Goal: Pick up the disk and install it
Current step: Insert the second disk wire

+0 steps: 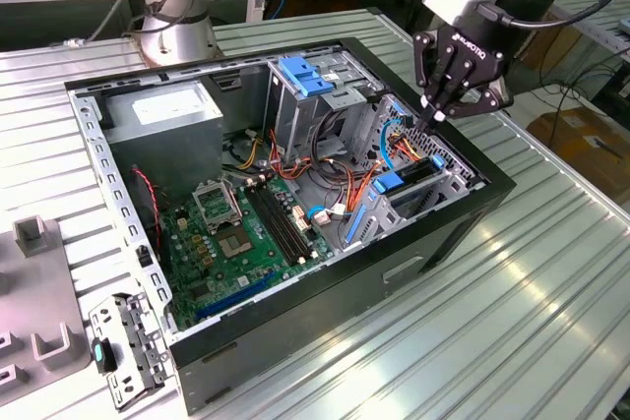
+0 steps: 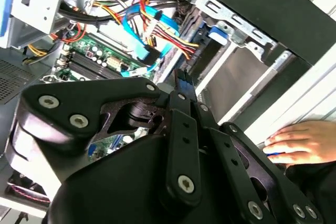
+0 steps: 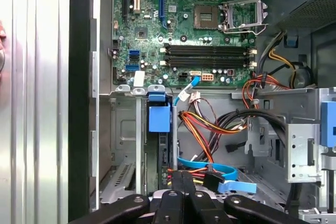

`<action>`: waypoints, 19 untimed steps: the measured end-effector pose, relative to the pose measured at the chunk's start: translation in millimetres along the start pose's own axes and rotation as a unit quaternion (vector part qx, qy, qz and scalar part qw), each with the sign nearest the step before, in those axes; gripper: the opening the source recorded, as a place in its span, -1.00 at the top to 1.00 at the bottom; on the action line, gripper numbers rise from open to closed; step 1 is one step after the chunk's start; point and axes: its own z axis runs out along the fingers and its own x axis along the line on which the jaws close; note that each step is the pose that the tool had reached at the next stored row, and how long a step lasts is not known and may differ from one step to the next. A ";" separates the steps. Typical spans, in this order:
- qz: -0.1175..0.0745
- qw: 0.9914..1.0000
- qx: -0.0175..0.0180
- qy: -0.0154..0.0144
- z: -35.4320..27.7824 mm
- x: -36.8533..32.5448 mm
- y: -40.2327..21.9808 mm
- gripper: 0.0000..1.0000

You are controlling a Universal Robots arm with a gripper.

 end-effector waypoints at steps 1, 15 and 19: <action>0.000 1.000 -0.002 0.000 -0.1 -2.2 0.0 0.79; 0.002 0.999 -0.017 0.037 2.4 -35.0 -3.5 0.79; 0.002 0.998 -0.017 0.054 5.4 -37.0 -3.9 0.65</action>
